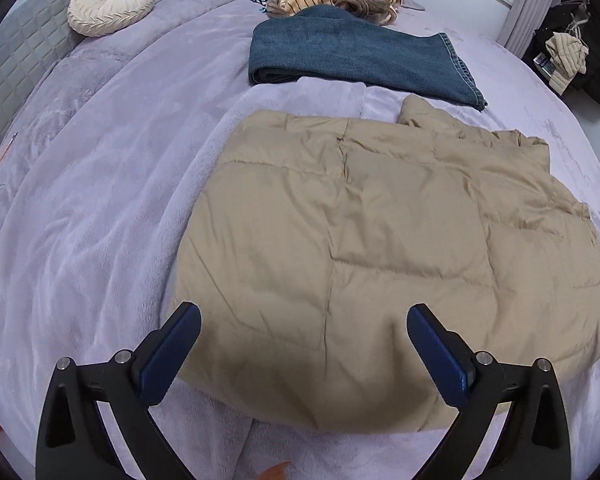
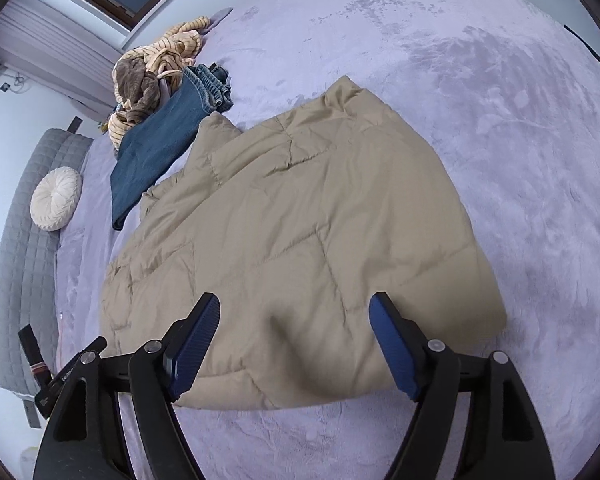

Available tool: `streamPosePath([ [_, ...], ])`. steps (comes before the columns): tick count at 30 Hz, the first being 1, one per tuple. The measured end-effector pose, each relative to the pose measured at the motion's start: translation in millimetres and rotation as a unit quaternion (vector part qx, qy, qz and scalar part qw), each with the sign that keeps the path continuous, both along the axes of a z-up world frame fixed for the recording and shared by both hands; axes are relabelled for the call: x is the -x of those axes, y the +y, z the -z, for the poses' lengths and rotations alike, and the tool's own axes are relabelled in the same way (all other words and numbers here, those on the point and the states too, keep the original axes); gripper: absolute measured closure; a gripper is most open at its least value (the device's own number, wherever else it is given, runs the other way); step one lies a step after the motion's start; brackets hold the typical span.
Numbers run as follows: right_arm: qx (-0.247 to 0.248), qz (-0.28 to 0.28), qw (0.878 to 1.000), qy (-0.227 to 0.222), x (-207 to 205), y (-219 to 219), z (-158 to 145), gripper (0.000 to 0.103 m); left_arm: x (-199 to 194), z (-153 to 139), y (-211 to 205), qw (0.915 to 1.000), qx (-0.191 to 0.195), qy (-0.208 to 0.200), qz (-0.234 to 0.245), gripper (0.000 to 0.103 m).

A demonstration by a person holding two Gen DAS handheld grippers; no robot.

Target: Fold large clothes

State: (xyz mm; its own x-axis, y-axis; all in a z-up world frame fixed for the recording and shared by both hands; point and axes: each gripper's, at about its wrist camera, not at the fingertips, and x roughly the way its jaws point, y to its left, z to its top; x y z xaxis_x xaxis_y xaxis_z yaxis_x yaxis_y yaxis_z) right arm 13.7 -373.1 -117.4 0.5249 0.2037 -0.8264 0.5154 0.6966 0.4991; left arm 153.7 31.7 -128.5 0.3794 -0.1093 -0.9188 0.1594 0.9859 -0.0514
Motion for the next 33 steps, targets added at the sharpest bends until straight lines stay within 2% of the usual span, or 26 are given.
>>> streamPosePath([
  [12, -0.052, 0.012, 0.998, 0.015, 50, 33, 23, 0.02, 57, 31, 19, 0.9952, 0.045, 0.078, -0.039, 0.0],
  [16, -0.063, 0.02, 0.998, 0.017, 55, 33, 32, 0.02, 60, 38, 22, 0.9936, 0.055, 0.085, -0.051, 0.0],
  [17, -0.067, 0.025, 0.997, 0.02, 56, 32, 35, 0.016, 60, 39, 22, 0.9934, 0.058, 0.084, -0.052, 0.0],
  [20, -0.092, 0.045, 0.994, 0.022, 57, 25, 49, 0.0, 59, 44, 24, 0.9904, 0.089, 0.095, -0.048, 0.0],
  [27, -0.136, 0.085, 0.987, 0.014, 54, 11, 70, 0.0, 55, 51, 28, 0.9811, 0.151, 0.104, -0.063, 0.0],
  [31, -0.166, 0.104, 0.981, 0.007, 45, 8, 83, 0.0, 48, 57, 36, 0.9736, 0.188, 0.107, -0.074, 0.0],
  [33, -0.184, 0.111, 0.977, 0.002, 43, 7, 89, 0.0, 42, 60, 44, 0.9671, 0.216, 0.105, -0.084, 0.0],
])
